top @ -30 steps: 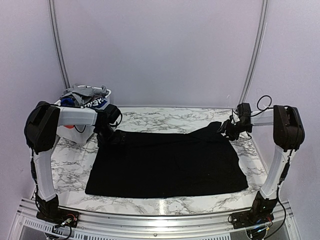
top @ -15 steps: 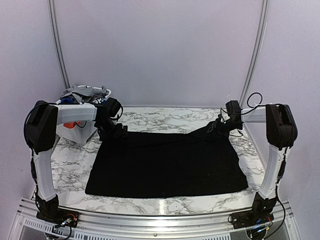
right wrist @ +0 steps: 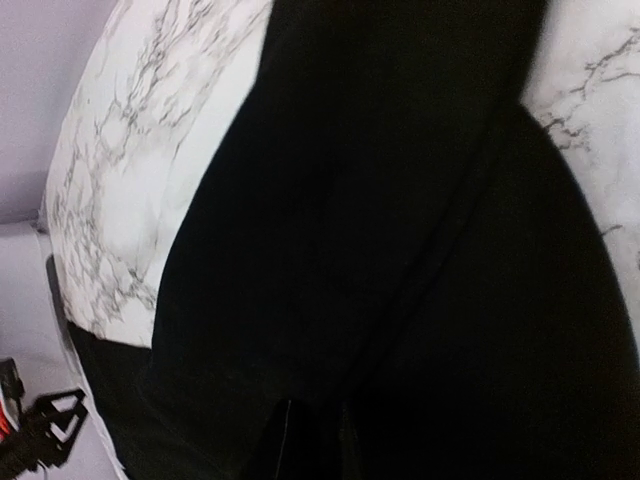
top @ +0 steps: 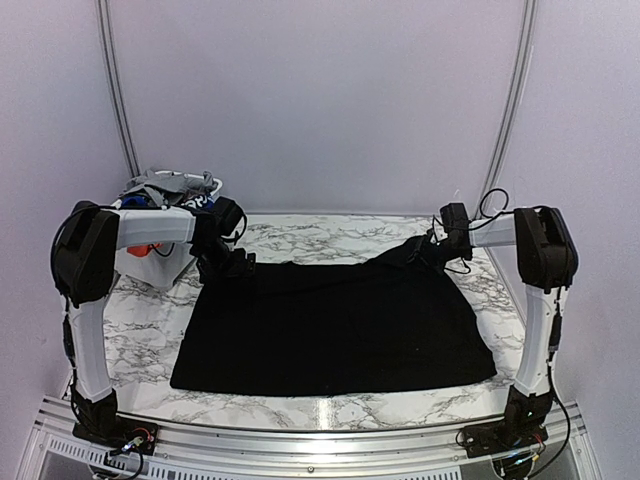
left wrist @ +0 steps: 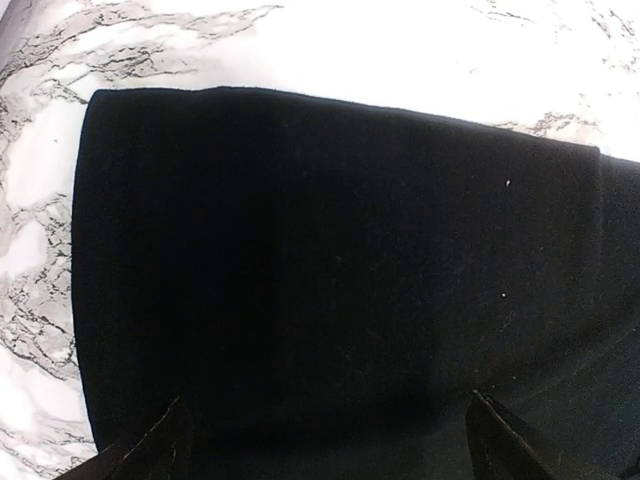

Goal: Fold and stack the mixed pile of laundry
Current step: Adjust the 1/3-folded T-shirt at the center of the board.

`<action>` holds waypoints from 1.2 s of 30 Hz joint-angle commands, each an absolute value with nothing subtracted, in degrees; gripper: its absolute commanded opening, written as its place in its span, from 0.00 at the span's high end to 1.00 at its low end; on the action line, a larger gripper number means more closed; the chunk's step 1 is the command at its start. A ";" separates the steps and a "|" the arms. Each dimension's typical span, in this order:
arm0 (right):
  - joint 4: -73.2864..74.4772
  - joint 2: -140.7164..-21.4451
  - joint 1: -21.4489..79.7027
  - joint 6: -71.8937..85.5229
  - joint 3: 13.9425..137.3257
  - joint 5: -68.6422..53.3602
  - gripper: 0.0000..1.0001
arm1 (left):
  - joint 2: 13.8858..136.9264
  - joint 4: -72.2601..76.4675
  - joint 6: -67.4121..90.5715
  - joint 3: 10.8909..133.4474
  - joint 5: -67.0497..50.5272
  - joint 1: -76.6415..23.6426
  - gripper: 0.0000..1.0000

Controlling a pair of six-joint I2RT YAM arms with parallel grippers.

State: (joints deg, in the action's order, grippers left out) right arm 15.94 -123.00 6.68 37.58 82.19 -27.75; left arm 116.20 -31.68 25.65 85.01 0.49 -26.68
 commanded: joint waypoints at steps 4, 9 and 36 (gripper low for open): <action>10.42 -127.78 7.95 44.06 88.64 -31.64 0.94 | 117.50 -33.13 25.29 86.92 0.66 -25.93 0.01; 11.22 -130.32 8.09 44.44 94.11 -31.67 0.91 | 117.60 -33.10 25.55 87.18 0.64 -25.69 0.01; -10.94 -148.16 11.84 58.10 116.77 -45.48 0.78 | 118.10 -33.12 25.82 89.26 0.53 -24.88 0.01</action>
State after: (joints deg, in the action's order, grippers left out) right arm -8.36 -145.58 11.22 56.80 112.12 -42.02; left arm 117.10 -31.79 25.69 87.33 0.47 -25.43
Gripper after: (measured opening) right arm 0.143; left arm 0.989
